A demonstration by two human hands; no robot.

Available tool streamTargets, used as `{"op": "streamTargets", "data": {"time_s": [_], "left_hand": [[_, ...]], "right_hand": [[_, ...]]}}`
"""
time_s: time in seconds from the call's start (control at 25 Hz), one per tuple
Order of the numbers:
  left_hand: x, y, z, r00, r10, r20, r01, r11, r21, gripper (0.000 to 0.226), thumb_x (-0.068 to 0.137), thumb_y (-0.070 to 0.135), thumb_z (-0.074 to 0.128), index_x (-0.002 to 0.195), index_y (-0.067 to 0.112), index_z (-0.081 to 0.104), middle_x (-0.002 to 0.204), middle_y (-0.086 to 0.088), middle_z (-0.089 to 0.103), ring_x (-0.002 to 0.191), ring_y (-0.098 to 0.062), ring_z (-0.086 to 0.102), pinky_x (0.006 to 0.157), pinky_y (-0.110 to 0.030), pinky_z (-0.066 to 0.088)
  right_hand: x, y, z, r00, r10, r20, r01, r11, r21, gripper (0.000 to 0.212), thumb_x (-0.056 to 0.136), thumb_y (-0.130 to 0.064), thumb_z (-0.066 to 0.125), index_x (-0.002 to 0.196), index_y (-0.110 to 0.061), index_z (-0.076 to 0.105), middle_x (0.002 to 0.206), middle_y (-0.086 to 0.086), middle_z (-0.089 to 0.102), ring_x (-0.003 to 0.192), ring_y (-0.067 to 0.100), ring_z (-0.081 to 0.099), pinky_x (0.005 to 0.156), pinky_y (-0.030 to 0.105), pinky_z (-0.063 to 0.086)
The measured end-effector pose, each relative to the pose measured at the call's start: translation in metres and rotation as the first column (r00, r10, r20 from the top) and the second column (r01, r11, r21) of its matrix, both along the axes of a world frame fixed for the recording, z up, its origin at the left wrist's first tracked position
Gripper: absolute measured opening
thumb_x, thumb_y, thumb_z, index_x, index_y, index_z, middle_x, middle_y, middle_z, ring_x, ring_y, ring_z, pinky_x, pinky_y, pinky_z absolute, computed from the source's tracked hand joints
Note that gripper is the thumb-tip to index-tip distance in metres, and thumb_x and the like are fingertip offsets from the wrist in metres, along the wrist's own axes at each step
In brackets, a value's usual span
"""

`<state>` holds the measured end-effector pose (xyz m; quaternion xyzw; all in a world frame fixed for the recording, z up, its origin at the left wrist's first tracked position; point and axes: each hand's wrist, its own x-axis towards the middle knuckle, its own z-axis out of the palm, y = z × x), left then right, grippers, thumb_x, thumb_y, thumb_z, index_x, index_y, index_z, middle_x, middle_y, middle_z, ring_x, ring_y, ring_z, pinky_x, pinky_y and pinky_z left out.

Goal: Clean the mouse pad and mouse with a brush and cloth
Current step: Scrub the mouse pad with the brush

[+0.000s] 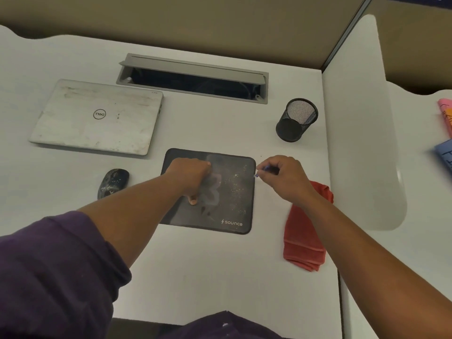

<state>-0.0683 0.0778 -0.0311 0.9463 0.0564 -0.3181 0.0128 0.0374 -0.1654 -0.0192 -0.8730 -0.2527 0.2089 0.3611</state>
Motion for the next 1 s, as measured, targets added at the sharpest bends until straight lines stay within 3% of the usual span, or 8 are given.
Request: {"op": "streamTargets", "data": {"time_s": [0.12, 0.32, 0.48, 0.6, 0.72, 0.88, 1.0], "left_hand": [[-0.001, -0.001, 0.000, 1.000, 0.019, -0.012, -0.019, 0.999, 0.032, 0.056, 0.060, 0.035, 0.087, 0.104, 0.024, 0.054, 0.083, 0.006, 0.067, 0.079, -0.021, 0.065, 0.059, -0.031, 0.047], [-0.003, -0.002, -0.003, 0.998, 0.053, -0.031, -0.050, 0.996, 0.079, 0.090, 0.052, 0.035, 0.095, 0.129, 0.033, 0.048, 0.093, 0.007, 0.065, 0.087, -0.023, 0.064, 0.065, -0.034, 0.051], [0.000, -0.005, -0.003, 0.998, 0.048, -0.042, -0.044, 0.994, 0.097, 0.082, 0.052, 0.031, 0.096, 0.122, 0.028, 0.055, 0.090, 0.006, 0.064, 0.083, -0.022, 0.064, 0.067, -0.034, 0.052], [0.000, -0.006, -0.002, 0.998, 0.050, -0.047, -0.045, 0.993, 0.107, 0.072, 0.052, 0.029, 0.097, 0.112, 0.027, 0.056, 0.085, 0.006, 0.063, 0.080, -0.021, 0.064, 0.073, -0.037, 0.057], [0.001, -0.008, -0.003, 0.998, 0.048, -0.038, -0.043, 0.992, 0.115, 0.064, 0.054, 0.027, 0.095, 0.106, 0.026, 0.057, 0.081, 0.006, 0.062, 0.076, -0.020, 0.063, 0.075, -0.039, 0.058], [0.000, -0.008, -0.003, 0.999, 0.023, -0.024, -0.020, 0.992, 0.124, 0.061, 0.056, 0.031, 0.095, 0.103, 0.026, 0.057, 0.078, 0.006, 0.059, 0.072, -0.018, 0.061, 0.068, -0.035, 0.055], [0.001, -0.008, -0.002, 0.999, 0.023, -0.033, -0.018, 0.991, 0.131, 0.061, 0.055, 0.032, 0.095, 0.102, 0.025, 0.056, 0.078, 0.006, 0.060, 0.072, -0.018, 0.061, 0.069, -0.036, 0.056]], "right_hand": [[0.010, 0.005, -0.015, 0.996, 0.043, 0.084, -0.046, 0.998, 0.041, 0.011, 0.093, -0.014, 0.065, 0.098, -0.015, 0.075, 0.096, -0.005, 0.065, 0.084, 0.001, 0.057, 0.073, 0.001, 0.037], [0.011, 0.002, -0.030, 0.969, 0.152, 0.192, -0.164, 0.986, 0.044, 0.012, 0.094, -0.010, 0.065, 0.100, -0.008, 0.074, 0.101, 0.003, 0.072, 0.091, 0.014, 0.063, 0.080, 0.009, 0.040], [0.007, -0.008, -0.027, 0.989, 0.128, 0.077, -0.134, 0.988, 0.078, 0.009, 0.092, -0.015, 0.067, 0.093, -0.019, 0.076, 0.089, -0.009, 0.072, 0.082, 0.000, 0.063, 0.069, 0.001, 0.039], [0.011, -0.004, -0.022, 0.988, 0.098, 0.123, -0.116, 0.981, 0.154, 0.010, 0.092, -0.014, 0.067, 0.094, -0.014, 0.077, 0.092, -0.007, 0.075, 0.079, -0.001, 0.064, 0.069, 0.002, 0.039], [0.012, 0.002, -0.019, 0.987, 0.116, 0.108, -0.123, 0.990, 0.063, 0.010, 0.092, -0.014, 0.068, 0.096, -0.013, 0.078, 0.094, -0.003, 0.075, 0.081, 0.003, 0.065, 0.072, 0.002, 0.039], [0.000, -0.008, -0.018, 0.966, 0.260, 0.000, -0.257, 0.955, -0.145, 0.018, 0.088, -0.018, 0.069, 0.074, -0.030, 0.069, 0.069, -0.018, 0.067, 0.065, -0.008, 0.057, 0.056, 0.004, 0.034], [-0.005, -0.011, -0.009, 0.971, 0.239, -0.028, -0.240, 0.970, -0.045, 0.018, 0.087, -0.017, 0.071, 0.073, -0.030, 0.071, 0.065, -0.028, 0.064, 0.059, -0.008, 0.055, 0.056, 0.005, 0.037]]}}
